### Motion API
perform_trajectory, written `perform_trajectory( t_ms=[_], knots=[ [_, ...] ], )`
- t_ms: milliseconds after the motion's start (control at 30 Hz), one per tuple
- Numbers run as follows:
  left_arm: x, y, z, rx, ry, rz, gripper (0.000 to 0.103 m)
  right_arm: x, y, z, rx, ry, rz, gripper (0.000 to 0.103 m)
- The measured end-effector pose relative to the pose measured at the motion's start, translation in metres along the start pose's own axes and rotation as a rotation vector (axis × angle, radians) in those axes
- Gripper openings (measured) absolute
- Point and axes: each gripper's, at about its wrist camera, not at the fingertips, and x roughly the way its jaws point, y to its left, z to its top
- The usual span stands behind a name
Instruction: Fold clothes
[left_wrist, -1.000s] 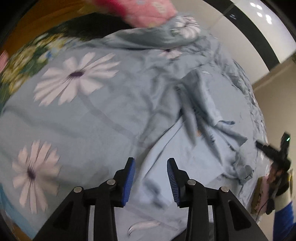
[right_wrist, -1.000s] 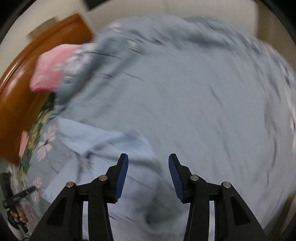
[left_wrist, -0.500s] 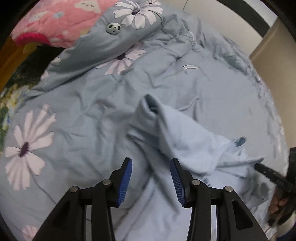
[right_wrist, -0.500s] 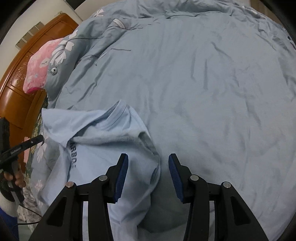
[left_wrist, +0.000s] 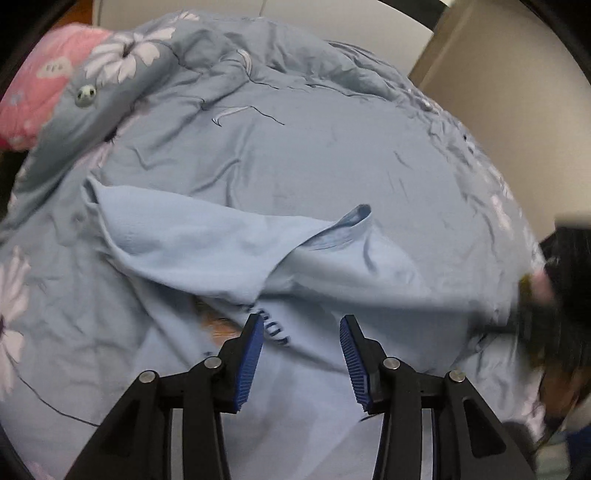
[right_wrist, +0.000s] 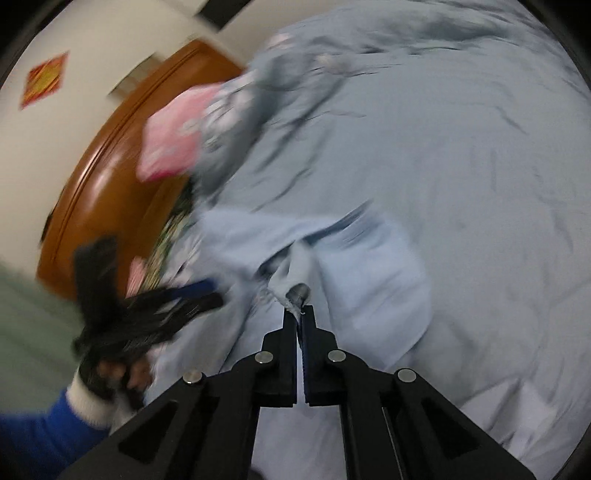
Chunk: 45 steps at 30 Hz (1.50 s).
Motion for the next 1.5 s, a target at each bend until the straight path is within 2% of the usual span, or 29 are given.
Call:
perform_trajectory(
  t_ms=[100, 167, 267, 300, 333, 400, 500, 567, 700, 733, 767, 800, 833, 933, 1000, 1067, 1200, 1333, 1500],
  knots=[
    [0.002, 0.009, 0.005, -0.059, -0.011, 0.037, 0.047, 0.015, 0.023, -0.031, -0.129, 0.115, -0.042, 0.002],
    [0.0, 0.017, 0.008, -0.082, -0.024, 0.072, 0.047, 0.022, 0.026, -0.042, -0.151, 0.151, -0.082, 0.002],
    [-0.005, 0.034, 0.008, -0.107, -0.028, 0.109, 0.047, 0.011, 0.012, -0.038, -0.109, 0.1, -0.085, 0.002],
    [-0.006, 0.04, 0.008, -0.118, -0.028, 0.12, 0.048, 0.003, 0.003, -0.033, -0.076, 0.062, -0.08, 0.005],
    [-0.005, 0.045, 0.009, -0.141, -0.03, 0.108, 0.049, -0.002, -0.007, -0.028, -0.041, 0.026, -0.088, 0.008],
    [-0.001, 0.055, 0.012, -0.188, -0.035, 0.084, 0.049, -0.01, -0.028, -0.019, 0.029, -0.032, -0.121, 0.022],
    [0.004, 0.07, 0.017, -0.257, -0.043, 0.047, 0.049, -0.004, -0.066, -0.003, 0.163, -0.077, -0.199, 0.023],
    [0.008, 0.08, 0.02, -0.303, -0.048, 0.022, 0.049, 0.004, -0.081, 0.006, 0.213, -0.077, -0.224, 0.023],
    [0.016, 0.096, 0.025, -0.393, -0.054, -0.029, 0.047, 0.029, -0.096, 0.015, 0.273, -0.053, -0.211, 0.023],
    [0.018, 0.099, 0.024, -0.412, -0.054, -0.039, 0.043, 0.033, -0.096, 0.016, 0.278, -0.052, -0.204, 0.023],
    [0.019, 0.101, 0.022, -0.43, -0.054, -0.049, 0.031, 0.035, -0.095, 0.016, 0.278, -0.048, -0.199, 0.023],
    [0.021, 0.103, 0.021, -0.449, -0.053, -0.059, 0.023, 0.038, -0.094, 0.016, 0.276, -0.044, -0.196, 0.023],
    [0.021, 0.104, 0.02, -0.46, -0.053, -0.06, 0.009, 0.04, -0.094, 0.016, 0.274, -0.039, -0.192, 0.023],
    [0.013, 0.107, 0.018, -0.503, -0.086, -0.09, 0.003, 0.041, -0.096, 0.012, 0.281, -0.017, -0.191, 0.022],
    [0.003, 0.106, 0.019, -0.517, -0.12, -0.122, 0.003, 0.037, -0.092, 0.012, 0.287, -0.019, -0.181, 0.003],
    [-0.014, 0.099, 0.025, -0.493, -0.155, -0.134, 0.002, 0.031, -0.088, 0.012, 0.29, -0.025, -0.171, 0.003],
    [-0.067, 0.08, 0.042, -0.433, -0.261, -0.159, 0.002, -0.005, -0.059, 0.021, 0.231, -0.103, -0.202, 0.003],
    [-0.131, 0.065, 0.065, -0.387, -0.379, -0.192, 0.002, -0.06, -0.009, 0.042, 0.128, -0.231, -0.259, 0.002],
    [-0.228, 0.042, 0.08, -0.321, -0.563, -0.262, 0.002, -0.158, 0.076, 0.071, -0.048, -0.441, -0.344, 0.002]
  ],
)
